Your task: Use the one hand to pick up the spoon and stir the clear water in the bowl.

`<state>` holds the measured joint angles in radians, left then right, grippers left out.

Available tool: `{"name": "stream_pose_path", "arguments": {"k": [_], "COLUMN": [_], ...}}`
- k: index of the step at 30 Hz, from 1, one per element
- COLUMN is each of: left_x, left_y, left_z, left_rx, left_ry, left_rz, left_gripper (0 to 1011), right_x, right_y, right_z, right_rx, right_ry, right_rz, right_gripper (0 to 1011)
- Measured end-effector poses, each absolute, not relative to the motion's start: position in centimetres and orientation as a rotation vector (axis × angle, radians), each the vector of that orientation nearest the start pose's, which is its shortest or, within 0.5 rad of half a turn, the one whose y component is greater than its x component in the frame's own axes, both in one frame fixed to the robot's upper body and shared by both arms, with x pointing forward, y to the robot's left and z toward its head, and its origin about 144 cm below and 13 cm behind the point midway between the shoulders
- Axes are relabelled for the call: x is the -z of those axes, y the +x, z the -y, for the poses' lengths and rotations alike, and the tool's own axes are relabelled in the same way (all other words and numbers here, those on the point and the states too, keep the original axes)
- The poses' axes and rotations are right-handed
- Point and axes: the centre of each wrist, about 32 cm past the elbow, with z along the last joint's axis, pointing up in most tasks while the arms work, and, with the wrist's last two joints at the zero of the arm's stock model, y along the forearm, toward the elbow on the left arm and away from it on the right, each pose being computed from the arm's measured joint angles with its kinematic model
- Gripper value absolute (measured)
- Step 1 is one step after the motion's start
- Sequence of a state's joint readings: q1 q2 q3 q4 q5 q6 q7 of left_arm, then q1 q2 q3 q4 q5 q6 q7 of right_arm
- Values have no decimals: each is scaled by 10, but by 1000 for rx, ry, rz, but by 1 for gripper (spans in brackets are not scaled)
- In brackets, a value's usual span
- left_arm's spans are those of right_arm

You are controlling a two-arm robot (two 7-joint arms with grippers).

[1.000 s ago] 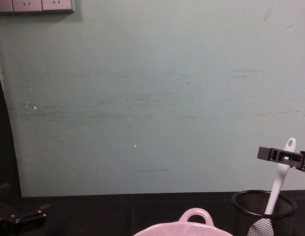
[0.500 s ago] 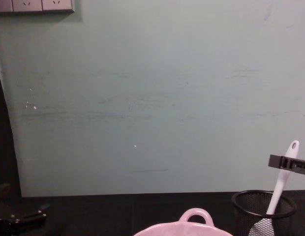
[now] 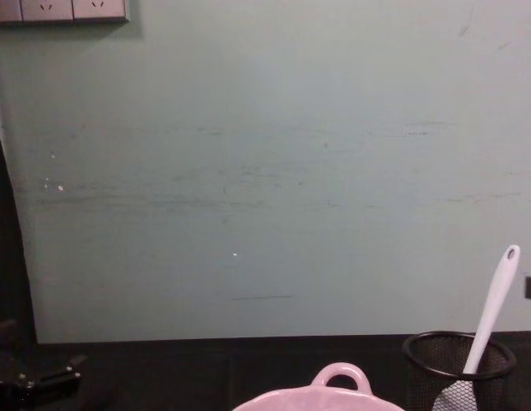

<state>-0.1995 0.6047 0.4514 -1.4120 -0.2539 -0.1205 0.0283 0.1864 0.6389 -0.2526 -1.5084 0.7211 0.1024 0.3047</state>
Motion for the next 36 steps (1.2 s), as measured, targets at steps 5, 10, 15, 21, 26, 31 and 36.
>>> {"name": "stream_pose_path", "arguments": {"k": [5,10,15,21,26,31,36], "left_x": [-1140,-1140,-1140,-1140,-1140,-1140,-1140], "left_y": [489,489,489,489,489,489,489], "left_z": [-310,-310,-310,-310,-310,-310,-310], "left_rx": [-1248,-1248,-1248,-1248,-1248,-1248,-1248], "left_ry": [305,304,305,304,304,305,304], "left_rz": [285,285,285,285,285,285,285], "left_gripper": [1005,1005,1005,1005,1005,1005,1005], "right_x": [-1204,-1191,-1178,-1166,-1163,-1162,-1162], "right_y": [494,496,502,505,505,505,505], "right_z": [347,344,344,341,339,339,339], "right_rx": [1172,1211,1220,1214,1215,1218,1218], "right_ry": [-167,-159,-181,-240,-248,-248,-249], "right_rz": [-45,16,43,43,40,38,38], "right_gripper": [1003,1002,1002,1003,1003,1003,1003]}}
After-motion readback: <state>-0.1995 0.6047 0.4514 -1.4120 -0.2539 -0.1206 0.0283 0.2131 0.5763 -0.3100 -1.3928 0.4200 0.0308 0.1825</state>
